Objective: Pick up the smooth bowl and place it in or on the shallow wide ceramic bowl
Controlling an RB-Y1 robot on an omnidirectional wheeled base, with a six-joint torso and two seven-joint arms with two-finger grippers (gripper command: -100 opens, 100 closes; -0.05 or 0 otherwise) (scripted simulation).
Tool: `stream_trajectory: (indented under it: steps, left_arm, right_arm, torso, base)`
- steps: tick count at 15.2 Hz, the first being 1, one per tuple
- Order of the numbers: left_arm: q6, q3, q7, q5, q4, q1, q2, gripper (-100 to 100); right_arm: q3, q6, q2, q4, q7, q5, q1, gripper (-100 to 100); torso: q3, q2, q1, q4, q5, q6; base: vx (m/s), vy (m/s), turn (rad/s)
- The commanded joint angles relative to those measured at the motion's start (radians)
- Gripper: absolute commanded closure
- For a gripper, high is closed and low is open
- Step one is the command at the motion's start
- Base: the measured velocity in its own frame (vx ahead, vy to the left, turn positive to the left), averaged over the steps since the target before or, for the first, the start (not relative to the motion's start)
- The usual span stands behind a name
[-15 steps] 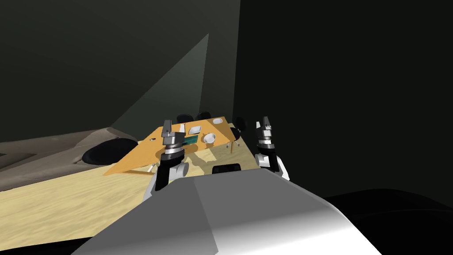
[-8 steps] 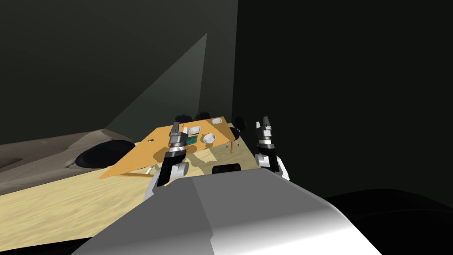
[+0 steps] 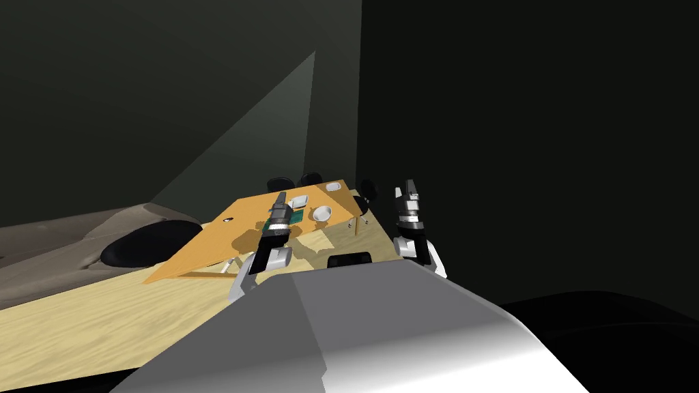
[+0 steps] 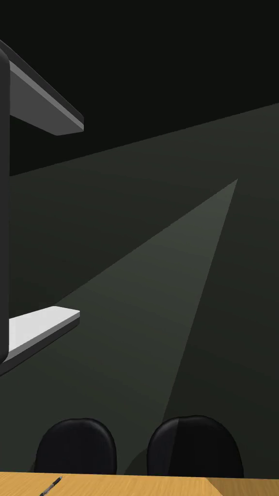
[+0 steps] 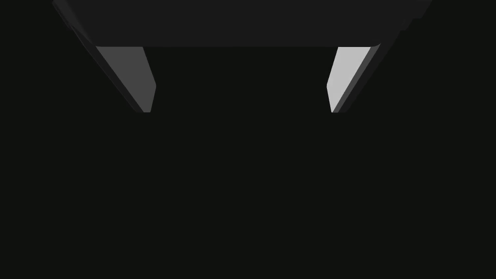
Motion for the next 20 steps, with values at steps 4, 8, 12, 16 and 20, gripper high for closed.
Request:
stream_trajectory:
  steps: [4, 8, 12, 16, 20]
  left_arm:
    - [0.097, 0.009, -0.019, -0.011, 0.034, -0.018, 0.003, -100]
    - [0.200, 0.021, -0.045, -0.027, 0.090, -0.048, 0.007, -100]
    - [0.277, 0.027, -0.057, -0.034, 0.118, -0.064, 0.009, -100]
    - [0.347, 0.033, -0.069, -0.040, 0.147, -0.079, 0.010, -100]
    - [0.409, 0.038, -0.080, -0.045, 0.175, -0.095, 0.011, -100]
  right_arm:
    - [0.000, 0.000, 0.000, 0.000, 0.000, 0.000, 0.000, 0]
    - [0.000, 0.000, 0.000, 0.000, 0.000, 0.000, 0.000, 0]
    - [0.000, 0.000, 0.000, 0.000, 0.000, 0.000, 0.000, 0]
    - [0.000, 0.000, 0.000, 0.000, 0.000, 0.000, 0.000, 0]
    - [0.000, 0.000, 0.000, 0.000, 0.000, 0.000, 0.000, 0]
  torso:
    - [0.000, 0.000, 0.000, 0.000, 0.000, 0.000]
    - [0.000, 0.000, 0.000, 0.000, 0.000, 0.000]
    - [0.000, -0.001, 0.000, 0.000, 0.000, 0.000]
    - [-0.001, -0.001, 0.000, 0.000, 0.000, 0.000]
    - [-0.001, -0.001, 0.000, 0.000, 0.000, 0.000]
  base:
    - [-0.006, 0.019, -0.046]
    - [-0.003, 0.021, -0.058]
    - [-0.002, 0.019, -0.057]
    - [0.003, 0.019, -0.044]
    - [0.009, 0.017, -0.036]
